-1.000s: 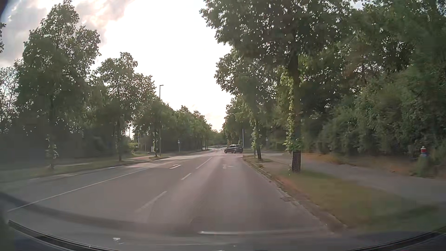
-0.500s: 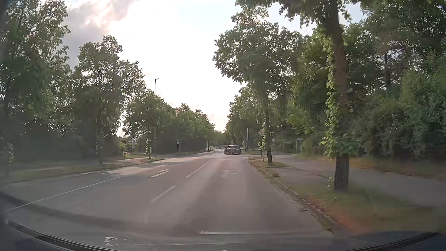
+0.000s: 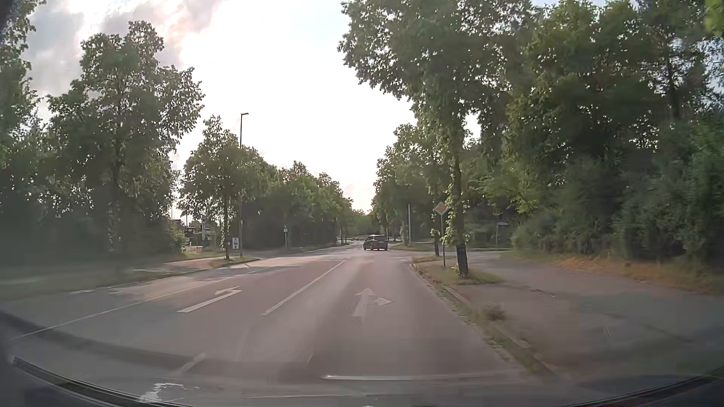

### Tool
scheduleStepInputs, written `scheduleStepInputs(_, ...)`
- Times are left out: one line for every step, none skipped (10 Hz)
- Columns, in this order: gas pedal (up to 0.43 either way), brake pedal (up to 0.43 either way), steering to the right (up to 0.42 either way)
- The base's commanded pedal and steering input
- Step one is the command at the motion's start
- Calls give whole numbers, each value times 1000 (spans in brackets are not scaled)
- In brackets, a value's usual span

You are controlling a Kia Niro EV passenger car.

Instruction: Follow the waypoints while adhering to traffic rules and regulations

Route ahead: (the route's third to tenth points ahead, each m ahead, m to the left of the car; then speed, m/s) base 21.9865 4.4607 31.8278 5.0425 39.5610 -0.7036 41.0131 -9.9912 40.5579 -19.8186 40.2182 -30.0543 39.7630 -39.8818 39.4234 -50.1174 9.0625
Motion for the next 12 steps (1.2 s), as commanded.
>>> scheduleStepInputs(0, 171, -19)
scheduleStepInputs(0, 189, -20)
scheduleStepInputs(0, 201, -20)
scheduleStepInputs(0, 220, -19)
scheduleStepInputs(0, 220, -19)
scheduleStepInputs(0, 226, -19)
scheduleStepInputs(0, 232, -19)
scheduleStepInputs(0, 232, -19)
scheduleStepInputs(0, 232, -18)
scheduleStepInputs(0, 232, -16)
scheduleStepInputs(0, 232, -12)
scheduleStepInputs(0, 232, -8)
